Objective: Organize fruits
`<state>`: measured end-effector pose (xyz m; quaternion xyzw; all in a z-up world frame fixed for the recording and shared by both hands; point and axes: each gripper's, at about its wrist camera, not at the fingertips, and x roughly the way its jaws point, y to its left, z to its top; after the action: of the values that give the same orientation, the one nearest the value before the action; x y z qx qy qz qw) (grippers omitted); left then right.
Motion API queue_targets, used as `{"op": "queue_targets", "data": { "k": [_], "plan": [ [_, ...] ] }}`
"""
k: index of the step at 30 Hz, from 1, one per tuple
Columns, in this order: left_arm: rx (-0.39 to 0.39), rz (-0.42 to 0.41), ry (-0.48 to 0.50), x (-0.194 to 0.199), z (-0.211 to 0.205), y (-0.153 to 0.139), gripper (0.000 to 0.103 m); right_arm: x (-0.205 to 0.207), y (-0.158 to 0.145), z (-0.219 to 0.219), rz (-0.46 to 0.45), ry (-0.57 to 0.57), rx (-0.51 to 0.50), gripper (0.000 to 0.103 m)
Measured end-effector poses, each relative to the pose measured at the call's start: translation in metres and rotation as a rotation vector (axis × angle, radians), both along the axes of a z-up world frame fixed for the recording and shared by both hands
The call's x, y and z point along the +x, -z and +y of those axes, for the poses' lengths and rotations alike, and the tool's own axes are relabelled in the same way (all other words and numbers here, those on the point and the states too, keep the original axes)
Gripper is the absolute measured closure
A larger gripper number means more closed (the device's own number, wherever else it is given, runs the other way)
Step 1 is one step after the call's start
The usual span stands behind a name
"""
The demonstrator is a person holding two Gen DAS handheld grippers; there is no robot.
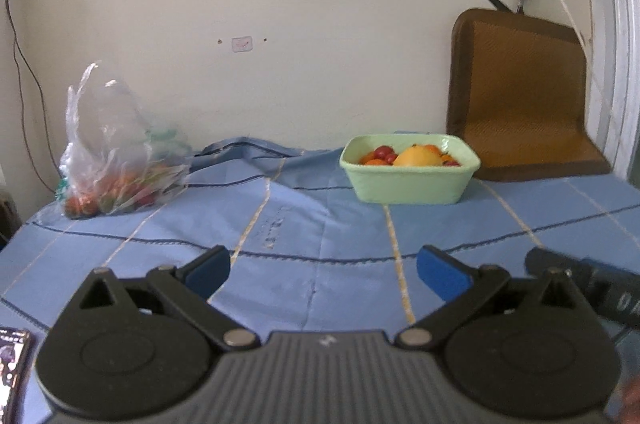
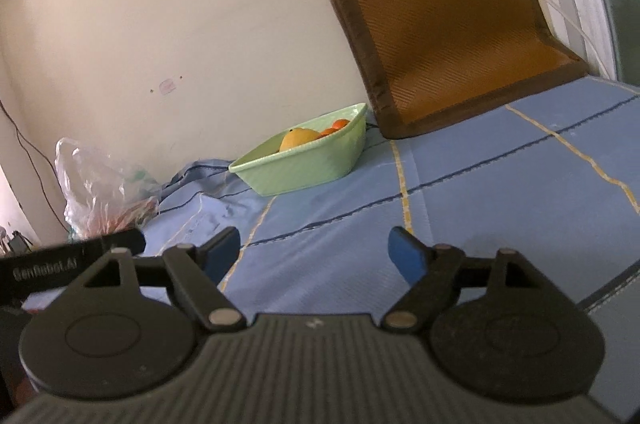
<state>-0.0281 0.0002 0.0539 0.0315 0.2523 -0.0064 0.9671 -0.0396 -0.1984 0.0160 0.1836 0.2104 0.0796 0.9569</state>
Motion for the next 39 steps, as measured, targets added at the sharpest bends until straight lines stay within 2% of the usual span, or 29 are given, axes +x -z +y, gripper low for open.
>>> {"op": "queue_targets", "data": {
  "k": [5,12,15,39],
  "plan": [
    [0.064,0.025,-0.046,0.001,-0.004,0.013,0.0,0.0,0.001,-0.002,0.002,-0.009,0.01,0.02],
    [0.106,0.045,-0.05,0.005,-0.008,0.022,0.0,0.006,0.002,-0.007,0.016,-0.014,0.043,0.02],
    [0.129,0.084,-0.046,0.009,-0.009,0.026,0.0,0.008,0.002,-0.007,0.021,-0.023,0.045,0.02],
    [0.151,0.118,-0.084,0.013,-0.007,0.035,0.0,0.006,0.0,-0.003,0.014,-0.046,0.026,0.02]
  ]
}}
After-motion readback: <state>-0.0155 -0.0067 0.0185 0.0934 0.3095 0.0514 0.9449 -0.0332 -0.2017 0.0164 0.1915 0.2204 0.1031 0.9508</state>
